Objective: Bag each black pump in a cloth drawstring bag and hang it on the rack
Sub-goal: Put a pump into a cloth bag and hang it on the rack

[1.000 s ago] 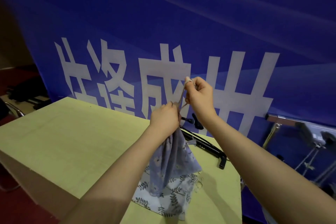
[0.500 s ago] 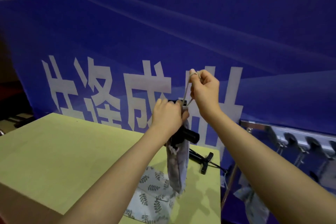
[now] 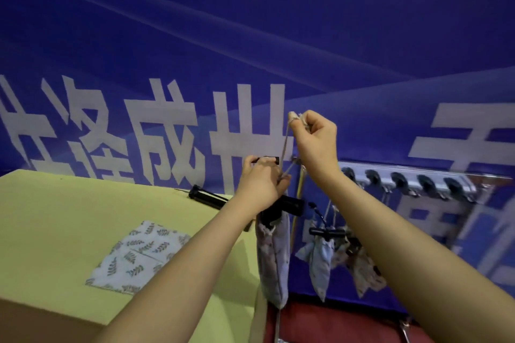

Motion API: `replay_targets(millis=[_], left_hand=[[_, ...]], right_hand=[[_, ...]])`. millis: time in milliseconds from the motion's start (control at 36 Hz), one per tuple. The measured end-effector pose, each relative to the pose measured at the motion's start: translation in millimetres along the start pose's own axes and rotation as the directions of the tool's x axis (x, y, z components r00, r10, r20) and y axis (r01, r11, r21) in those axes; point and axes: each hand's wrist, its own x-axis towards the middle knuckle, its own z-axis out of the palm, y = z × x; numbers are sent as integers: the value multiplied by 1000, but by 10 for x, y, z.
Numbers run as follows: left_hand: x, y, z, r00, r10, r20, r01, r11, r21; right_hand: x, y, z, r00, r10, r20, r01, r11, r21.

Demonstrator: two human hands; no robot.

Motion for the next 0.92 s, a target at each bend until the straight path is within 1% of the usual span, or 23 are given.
replay_targets(millis=[111, 167, 222, 333, 444, 528, 611, 694, 750, 806, 861, 917], left_hand=[[-71, 387, 302, 988, 10, 155, -4, 999, -37], [-131, 552, 464, 986, 26, 166, -17, 998, -57], [-194, 769, 605, 985, 55, 163, -49, 998, -37], [-277, 1167, 841, 959, 46, 280, -55, 998, 21], [-361, 1510, 1096, 942, 31, 335, -56, 996, 65], [-406, 1715, 1293, 915, 6, 404, -50, 994, 99], [-441, 1851, 1479, 883, -22, 468, -31, 994, 105], [-434, 1992, 1640, 841, -31, 540, -39, 992, 116], [-410, 2079, 1717, 815, -13, 579, -31, 997, 65], [-376, 2150, 1819, 789, 14, 614, 10, 999, -36], [-345, 2192, 1929, 793, 44, 608, 79, 982, -174], [-302, 2229, 2039, 807, 83, 585, 130, 941, -313]], right_hand=[[-126, 48, -478, 998, 3, -68, -6, 999, -46], [-196, 85, -701, 994, 10, -110, -20, 996, -82], [-286, 131, -930, 992, 23, -127, -40, 991, -129], [-449, 229, -1286, 982, 94, -165, -118, 983, -141], [-607, 322, -1631, 963, 158, -220, -197, 966, -169], [-730, 432, -1862, 944, 209, -254, -256, 951, -172], [-840, 526, -2030, 932, 228, -282, -289, 936, -200], [-905, 603, -2201, 937, 245, -249, -307, 918, -252], [-915, 658, -2308, 947, 268, -177, -311, 902, -300], [-919, 736, -2435, 944, 299, -138, -329, 872, -362], [-941, 828, -2558, 933, 336, -126, -357, 840, -409], [-978, 936, -2696, 917, 372, -144, -397, 809, -433]])
